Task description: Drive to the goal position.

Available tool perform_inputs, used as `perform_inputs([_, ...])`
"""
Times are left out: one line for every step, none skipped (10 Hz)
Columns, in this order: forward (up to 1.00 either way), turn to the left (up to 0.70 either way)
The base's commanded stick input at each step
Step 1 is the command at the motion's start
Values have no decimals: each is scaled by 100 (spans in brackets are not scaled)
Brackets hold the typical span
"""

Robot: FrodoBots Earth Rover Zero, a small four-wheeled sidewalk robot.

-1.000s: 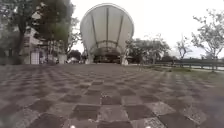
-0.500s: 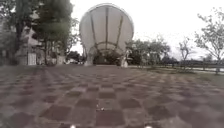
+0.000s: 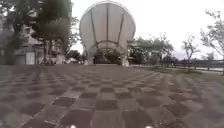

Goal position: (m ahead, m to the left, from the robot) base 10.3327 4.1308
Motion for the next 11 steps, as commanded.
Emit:
perform_inputs([85,0])
perform_inputs([85,0])
perform_inputs([85,0])
perform_inputs([85,0])
perform_inputs([85,0])
perform_inputs([85,0])
perform_inputs([85,0])
perform_inputs([85,0])
perform_inputs([85,0])
perform_inputs([85,0])
perform_inputs([85,0])
